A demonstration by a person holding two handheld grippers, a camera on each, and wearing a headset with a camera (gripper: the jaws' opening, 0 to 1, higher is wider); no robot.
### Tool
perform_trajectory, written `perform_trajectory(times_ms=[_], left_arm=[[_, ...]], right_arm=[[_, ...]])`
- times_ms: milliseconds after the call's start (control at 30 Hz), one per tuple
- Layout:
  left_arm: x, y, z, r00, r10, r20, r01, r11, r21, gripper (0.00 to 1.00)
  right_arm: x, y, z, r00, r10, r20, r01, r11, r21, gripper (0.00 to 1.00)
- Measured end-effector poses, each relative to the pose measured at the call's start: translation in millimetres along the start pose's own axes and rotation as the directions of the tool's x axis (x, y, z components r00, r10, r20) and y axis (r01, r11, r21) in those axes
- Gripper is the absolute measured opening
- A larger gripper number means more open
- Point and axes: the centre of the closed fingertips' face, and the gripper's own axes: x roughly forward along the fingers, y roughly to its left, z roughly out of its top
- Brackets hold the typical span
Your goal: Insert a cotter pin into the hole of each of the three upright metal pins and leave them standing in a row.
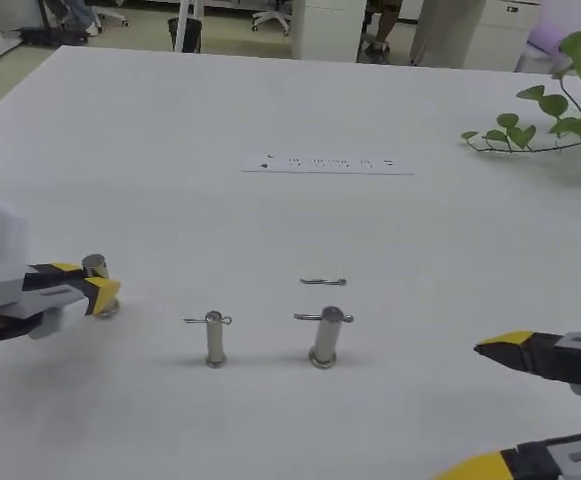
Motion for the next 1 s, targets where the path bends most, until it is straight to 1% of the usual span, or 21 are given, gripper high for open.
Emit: perform_trajectory(times_ms=[67, 133, 233, 367, 433, 467, 500, 533, 567, 633, 667, 733, 833, 900, 967, 1000], left_arm=[[-4.3, 0.8, 2.3, 1.0000, 0.003, 0.003, -0.003, 1.000, 0.000, 0.11], [-9.6, 2.0, 4.4, 0.9999, 0.012, 0.002, -0.012, 1.000, -0.014, 0.11], [-17.1, 0.9, 6.6, 0.9998, 0.018, 0.005, -0.018, 1.000, -0.013, 0.11], [-27.6, -0.8, 9.3, 0.9997, 0.023, -0.002, -0.023, 1.000, -0.014, 0.11], [-33.1, -1.1, 11.5, 0.9994, 0.034, -0.002, -0.034, 0.999, -0.033, 0.11], [-35.4, -3.2, 12.3, 0.9996, 0.027, -0.001, -0.027, 0.998, -0.052, 0.11], [-39.0, -8.8, 15.3, 0.9998, 0.012, 0.018, -0.010, 0.997, -0.082, 0.11], [-41.8, -12.1, 17.5, 0.9995, 0.003, 0.031, -0.001, 0.998, -0.066, 0.11], [-45.4, -17.9, 19.6, 0.9994, -0.001, 0.035, 0.002, 0.999, -0.048, 0.11], [-48.2, -26.1, 21.4, 0.9995, -0.007, 0.032, 0.007, 1.000, -0.023, 0.11], [-48.5, -28.6, 22.3, 0.9995, -0.009, 0.032, 0.010, 1.000, -0.028, 0.11], [-50.0, -36.7, 24.2, 0.9994, -0.018, 0.030, 0.019, 1.000, -0.016, 0.11], [-52.5, -47.5, 25.7, 0.9993, -0.023, 0.029, 0.023, 1.000, -0.015, 0.11], [-53.8, -53.7, 24.9, 0.9996, -0.017, 0.021, 0.017, 1.000, -0.005, 0.11], [-54.1, -59.1, 22.4, 0.9998, -0.017, 0.010, 0.018, 1.000, -0.009, 0.11], [-54.1, -61.0, 20.6, 0.9999, -0.016, 0.002, 0.016, 1.000, -0.021, 0.11]], right_arm=[[0.3, 0.7, 0.3, 1.0000, 0.003, 0.000, -0.003, 1.000, -0.001, 0.98], [0.4, 1.5, 0.9, 1.0000, 0.005, 0.002, -0.005, 1.000, -0.002, 0.98], [1.7, 4.2, 3.4, 0.9998, 0.017, 0.014, -0.017, 1.000, 0.005, 0.98], [3.3, 6.0, 7.0, 0.9995, 0.027, 0.019, -0.027, 1.000, -0.006, 0.98], [3.8, 6.0, 8.3, 0.9994, 0.028, 0.022, -0.028, 1.000, -0.010, 0.98], [4.1, 5.8, 9.1, 0.9993, 0.029, 0.023, -0.029, 1.000, -0.012, 0.98], [4.3, 5.7, 9.5, 0.9993, 0.030, 0.024, -0.029, 0.999, -0.013, 0.98], [4.6, 5.7, 10.0, 0.9992, 0.031, 0.025, -0.031, 0.999, -0.015, 0.98], [4.8, 5.7, 10.4, 0.9991, 0.033, 0.027, -0.033, 0.999, -0.016, 0.98], [6.2, 5.1, 11.4, 0.9989, 0.037, 0.028, -0.037, 0.999, -0.016, 0.97], [7.0, 5.3, 11.9, 0.9988, 0.042, 0.027, -0.041, 0.999, -0.021, 0.97], [7.9, 5.8, 12.3, 0.9985, 0.051, 0.020, -0.050, 0.998, -0.038, 0.97], [8.3, 4.4, 13.3, 0.9985, 0.053, 0.015, -0.052, 0.997, -0.051, 0.97], [8.1, 3.8, 14.5, 0.9983, 0.055, 0.015, -0.055, 0.997, -0.056, 0.97], [7.6, 3.3, 15.7, 0.9982, 0.058, 0.017, -0.056, 0.996, -0.063, 0.97], [7.5, 3.1, 16.1, 0.9981, 0.058, 0.018, -0.057, 0.996, -0.064, 0.97]])
